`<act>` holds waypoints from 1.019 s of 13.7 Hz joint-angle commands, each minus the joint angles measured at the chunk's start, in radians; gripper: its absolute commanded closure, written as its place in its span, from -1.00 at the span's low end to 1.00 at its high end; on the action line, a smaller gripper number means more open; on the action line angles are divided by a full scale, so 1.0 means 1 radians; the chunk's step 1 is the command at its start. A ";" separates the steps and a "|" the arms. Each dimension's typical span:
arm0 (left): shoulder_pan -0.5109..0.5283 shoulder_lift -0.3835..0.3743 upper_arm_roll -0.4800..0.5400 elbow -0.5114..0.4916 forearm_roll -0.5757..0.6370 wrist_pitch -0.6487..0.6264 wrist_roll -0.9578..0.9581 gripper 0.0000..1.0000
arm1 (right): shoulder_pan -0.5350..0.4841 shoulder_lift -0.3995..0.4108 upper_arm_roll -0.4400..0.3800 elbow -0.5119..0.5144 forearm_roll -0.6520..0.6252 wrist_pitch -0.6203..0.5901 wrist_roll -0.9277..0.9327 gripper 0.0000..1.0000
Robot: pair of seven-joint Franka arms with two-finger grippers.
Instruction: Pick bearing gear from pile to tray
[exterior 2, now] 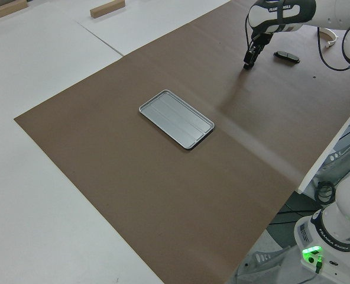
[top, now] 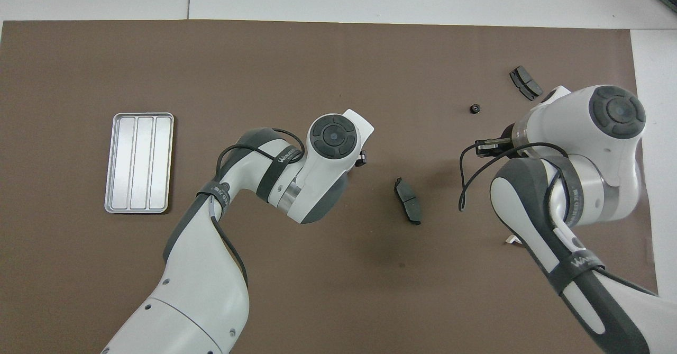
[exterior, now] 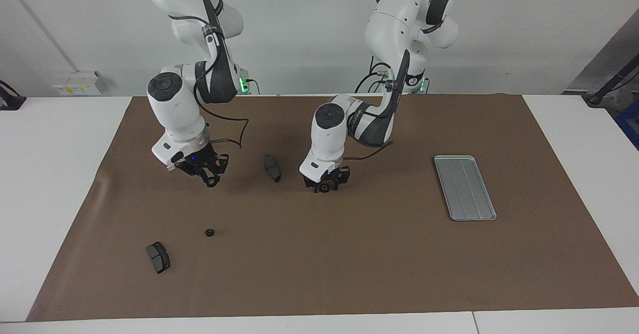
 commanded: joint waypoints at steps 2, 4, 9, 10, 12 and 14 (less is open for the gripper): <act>-0.028 0.013 0.017 0.026 0.000 -0.027 -0.004 -0.31 | -0.002 -0.011 0.005 -0.004 0.017 -0.008 0.011 1.00; -0.030 0.011 0.017 0.024 0.000 -0.028 -0.004 -0.22 | -0.004 -0.011 0.003 -0.006 0.017 -0.007 0.011 1.00; -0.030 0.010 0.016 0.021 0.000 -0.044 -0.001 -0.07 | -0.004 -0.011 0.005 -0.006 0.017 -0.005 0.011 1.00; -0.028 0.010 0.016 0.021 0.000 -0.044 -0.001 -0.03 | -0.002 -0.011 0.005 -0.006 0.017 -0.005 0.013 1.00; -0.027 0.010 0.016 0.021 -0.002 -0.039 -0.001 0.16 | -0.004 -0.011 0.005 -0.006 0.017 -0.005 0.011 1.00; -0.025 0.010 0.016 0.021 -0.002 -0.034 0.001 0.31 | -0.002 -0.011 0.005 -0.006 0.017 -0.007 0.013 1.00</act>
